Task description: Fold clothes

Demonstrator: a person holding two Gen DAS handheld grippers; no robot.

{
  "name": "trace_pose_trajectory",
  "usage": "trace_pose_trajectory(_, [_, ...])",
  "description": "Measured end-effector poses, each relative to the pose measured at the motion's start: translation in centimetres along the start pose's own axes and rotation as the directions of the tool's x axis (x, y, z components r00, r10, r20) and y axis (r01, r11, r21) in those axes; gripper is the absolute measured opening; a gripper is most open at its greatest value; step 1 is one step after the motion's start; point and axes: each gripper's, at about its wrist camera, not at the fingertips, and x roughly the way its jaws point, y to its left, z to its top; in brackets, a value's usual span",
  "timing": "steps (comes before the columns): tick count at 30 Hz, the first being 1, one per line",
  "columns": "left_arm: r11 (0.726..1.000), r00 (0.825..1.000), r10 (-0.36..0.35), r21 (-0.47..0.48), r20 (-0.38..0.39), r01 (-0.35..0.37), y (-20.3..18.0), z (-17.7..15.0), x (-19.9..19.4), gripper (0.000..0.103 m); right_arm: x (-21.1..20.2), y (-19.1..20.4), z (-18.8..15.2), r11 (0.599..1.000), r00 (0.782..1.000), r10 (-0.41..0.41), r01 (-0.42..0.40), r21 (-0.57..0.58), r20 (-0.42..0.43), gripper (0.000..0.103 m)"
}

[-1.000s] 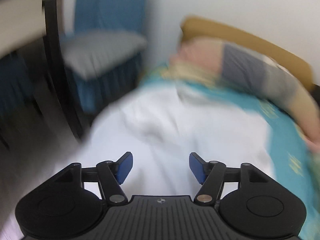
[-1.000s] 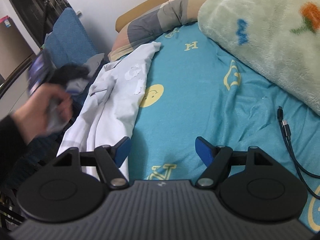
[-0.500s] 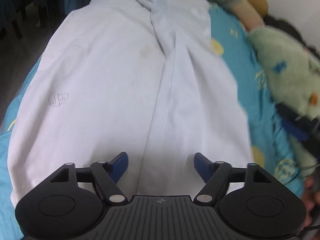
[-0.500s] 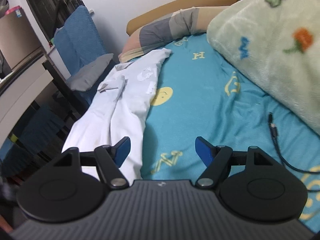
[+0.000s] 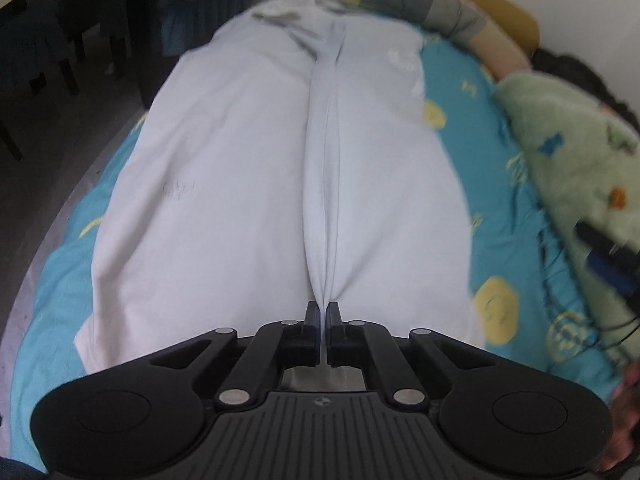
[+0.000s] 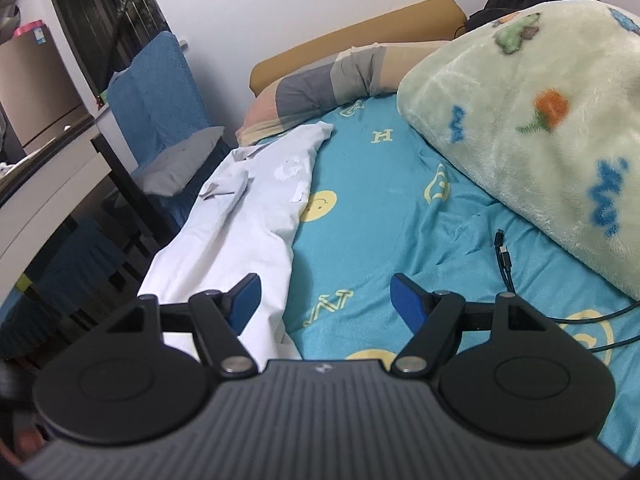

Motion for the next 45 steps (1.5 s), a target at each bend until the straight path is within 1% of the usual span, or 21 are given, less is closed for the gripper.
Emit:
trace_pose_trajectory(2, [1.0, 1.0, 0.018, 0.007, -0.02, -0.018, -0.2, -0.3, 1.0, 0.004, 0.1, 0.2, -0.1, 1.0, 1.0, 0.002, -0.002, -0.01, -0.005, 0.074])
trace_pose_trajectory(3, [1.0, 1.0, 0.008, -0.005, -0.018, -0.008, 0.0, 0.0, 0.9, 0.005, 0.1, 0.3, -0.1, 1.0, 1.0, 0.003, -0.003, -0.017, -0.007, 0.074])
trace_pose_trajectory(4, [1.0, 1.0, -0.001, -0.017, -0.016, 0.001, 0.1, 0.2, 0.7, 0.01, 0.1, 0.5, -0.2, 1.0, 1.0, 0.004, -0.004, -0.027, -0.009, 0.074])
trace_pose_trajectory(6, [1.0, 1.0, -0.014, -0.02, 0.001, 0.014, 0.1, 0.7, 0.2, 0.026, 0.0, 0.7, -0.3, 0.999, 1.0, 0.01, -0.011, -0.042, -0.004, 0.074])
trace_pose_trajectory(8, [1.0, 0.999, -0.01, 0.016, 0.046, 0.009, -0.7, 1.7, -0.8, 0.06, -0.3, 1.0, -0.3, 0.998, 1.0, 0.021, -0.02, -0.053, 0.006, 0.074])
trace_pose_trajectory(10, [0.998, 0.993, 0.012, 0.054, 0.116, -0.018, -2.0, 3.0, -1.9, 0.078, -0.4, 1.1, -0.1, 0.998, 0.999, 0.035, -0.034, -0.05, 0.02, 0.074])
trace_pose_trajectory(13, [0.996, 0.977, -0.005, 0.085, 0.215, -0.014, -3.7, 5.1, -3.9, 0.085, -0.2, 0.8, 0.2, 0.998, 0.998, 0.062, -0.061, -0.026, 0.03, 0.074])
trace_pose_trajectory(15, [0.995, 0.966, -0.037, 0.1, 0.255, 0.012, -4.7, 6.1, -4.4, 0.093, 0.3, 0.4, 0.5, 0.997, 0.996, 0.083, -0.083, -0.003, 0.025, 0.073])
trace_pose_trajectory(17, [0.992, 0.947, -0.056, 0.126, 0.318, 0.017, -5.3, 6.2, -4.7, 0.1, 1.0, 0.0, 1.0, 0.995, 0.995, 0.1, -0.101, 0.022, 0.015, 0.069])
trace_pose_trajectory(18, [0.992, 0.939, -0.057, 0.125, 0.338, 0.015, -5.1, 6.1, -4.6, 0.1, 1.5, -0.1, 1.2, 0.994, 0.995, 0.101, -0.101, 0.031, 0.005, 0.069])
trace_pose_trajectory(22, [0.987, 0.938, -0.085, 0.157, 0.335, 0.033, -3.9, 6.0, -3.4, 0.1, 5.0, 0.2, 2.5, 0.994, 0.992, 0.103, -0.1, 0.032, -0.073, 0.068])
trace_pose_trajectory(26, [0.979, 0.921, -0.084, 0.205, 0.38, 0.004, -2.4, 5.8, -2.8, 0.103, 11.3, 2.9, 5.1, 0.989, 0.978, 0.144, -0.144, 0.009, -0.153, 0.068])
trace_pose_trajectory(28, [0.983, 0.921, -0.087, 0.183, 0.379, 0.017, -1.3, 6.0, -1.8, 0.103, 14.8, 5.3, 6.6, 0.987, 0.976, 0.143, -0.152, -0.045, -0.163, 0.068])
trace_pose_trajectory(30, [0.988, 0.933, -0.107, 0.145, 0.344, 0.06, 0.1, 6.6, -0.7, 0.103, 18.4, 7.8, 7.9, 0.981, 0.977, 0.144, -0.162, -0.107, -0.16, 0.068])
trace_pose_trajectory(32, [0.991, 0.933, -0.12, 0.098, 0.339, 0.092, 1.7, 7.7, 0.4, 0.103, 22.1, 10.0, 8.9, 0.976, 0.976, 0.141, -0.165, -0.141, -0.169, 0.068])
trace_pose_trajectory(35, [0.996, 0.921, -0.089, 0.027, 0.38, 0.085, 3.8, 9.3, 1.7, 0.103, 27.8, 12.7, 9.8, 0.971, 0.977, 0.117, -0.151, -0.188, -0.179, 0.068])
trace_pose_trajectory(38, [0.999, 0.915, -0.038, -0.014, 0.402, 0.047, 5.5, 10.6, 3.2, 0.103, 32.9, 14.4, 10.0, 0.973, 0.98, 0.075, -0.113, -0.203, -0.185, 0.068])
trace_pose_trajectory(41, [0.998, 0.917, -0.007, -0.055, 0.399, 0.031, 6.8, 11.6, 4.7, 0.101, 36.3, 15.8, 9.6, 0.969, 0.982, 0.036, -0.08, -0.232, -0.187, 0.066])
trace_pose_trajectory(43, [0.995, 0.907, 0.023, -0.095, 0.42, 0.019, 7.6, 12.0, 4.9, 0.099, 37.3, 17.0, 9.3, 0.956, 0.983, 0.04, -0.091, -0.278, -0.181, 0.035])
trace_pose_trajectory(44, [0.993, 0.897, 0.039, -0.118, 0.441, 0.015, 8.0, 12.1, 4.7, 0.099, 37.6, 17.5, 9.1, 0.945, 0.984, 0.039, -0.094, -0.313, -0.176, 0.028])
trace_pose_trajectory(45, [0.99, 0.886, 0.049, -0.142, 0.461, 0.02, 8.5, 12.2, 4.3, 0.099, 37.7, 18.2, 8.8, 0.931, 0.986, 0.029, -0.087, -0.354, -0.166, 0.012])
